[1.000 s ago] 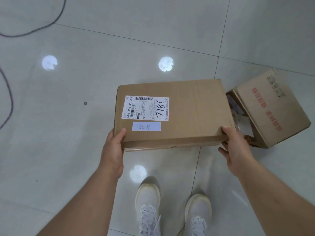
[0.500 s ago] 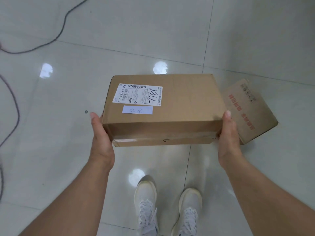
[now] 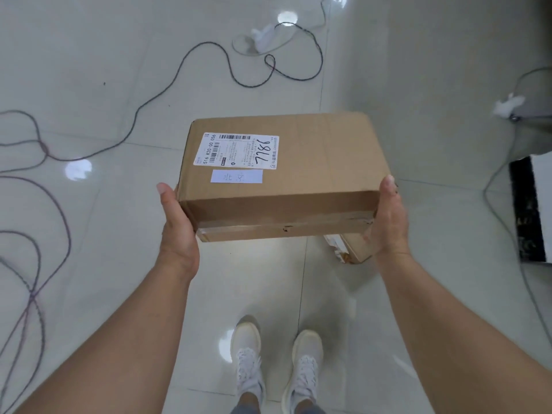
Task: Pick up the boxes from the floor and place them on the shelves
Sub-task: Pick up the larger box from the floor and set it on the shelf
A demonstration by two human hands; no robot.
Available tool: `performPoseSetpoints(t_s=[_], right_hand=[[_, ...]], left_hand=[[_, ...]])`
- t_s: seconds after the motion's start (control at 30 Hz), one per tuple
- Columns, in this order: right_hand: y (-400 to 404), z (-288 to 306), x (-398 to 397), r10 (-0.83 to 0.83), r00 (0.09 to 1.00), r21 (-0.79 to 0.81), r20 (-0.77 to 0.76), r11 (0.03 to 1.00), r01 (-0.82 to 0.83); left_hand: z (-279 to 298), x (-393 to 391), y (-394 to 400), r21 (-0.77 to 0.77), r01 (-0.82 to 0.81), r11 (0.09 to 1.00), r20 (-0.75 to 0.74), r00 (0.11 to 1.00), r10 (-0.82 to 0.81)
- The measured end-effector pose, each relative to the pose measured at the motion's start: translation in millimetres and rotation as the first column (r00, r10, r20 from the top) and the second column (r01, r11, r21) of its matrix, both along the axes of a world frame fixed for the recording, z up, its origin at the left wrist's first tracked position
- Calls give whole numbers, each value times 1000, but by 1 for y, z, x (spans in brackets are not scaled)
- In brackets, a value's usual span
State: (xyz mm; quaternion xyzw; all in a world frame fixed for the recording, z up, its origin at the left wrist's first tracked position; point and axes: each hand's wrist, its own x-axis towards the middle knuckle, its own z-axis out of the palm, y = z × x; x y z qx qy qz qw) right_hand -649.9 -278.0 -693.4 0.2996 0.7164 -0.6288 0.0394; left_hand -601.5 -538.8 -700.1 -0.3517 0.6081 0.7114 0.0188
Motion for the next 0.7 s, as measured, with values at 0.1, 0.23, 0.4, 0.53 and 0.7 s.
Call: performPoseSetpoints(t_s=[0.1,0.23,0.4,0.53,0.7], right_hand=[[11,49,1,-24,998,34,-55,999,26],[27,113,7,-67,989,-10,-133,998,67],[48,183,22,-99,978,-13,-184,995,99],[66,234,35,-134,959,-2,-251,990,138],[76,287,65,-207,929,15,-306,975,222]], left_hand=[[55,-9,11,-8,21,1000,-52,998,-21],[124,-14,25,-22,61,998,-91,994,-62],[197,-14,40,-37,124,992,-154,980,-128],[247,-12,54,-51,196,979,-208,957,-203],[295,-9,66,-84,308,948,-267,909,-319]])
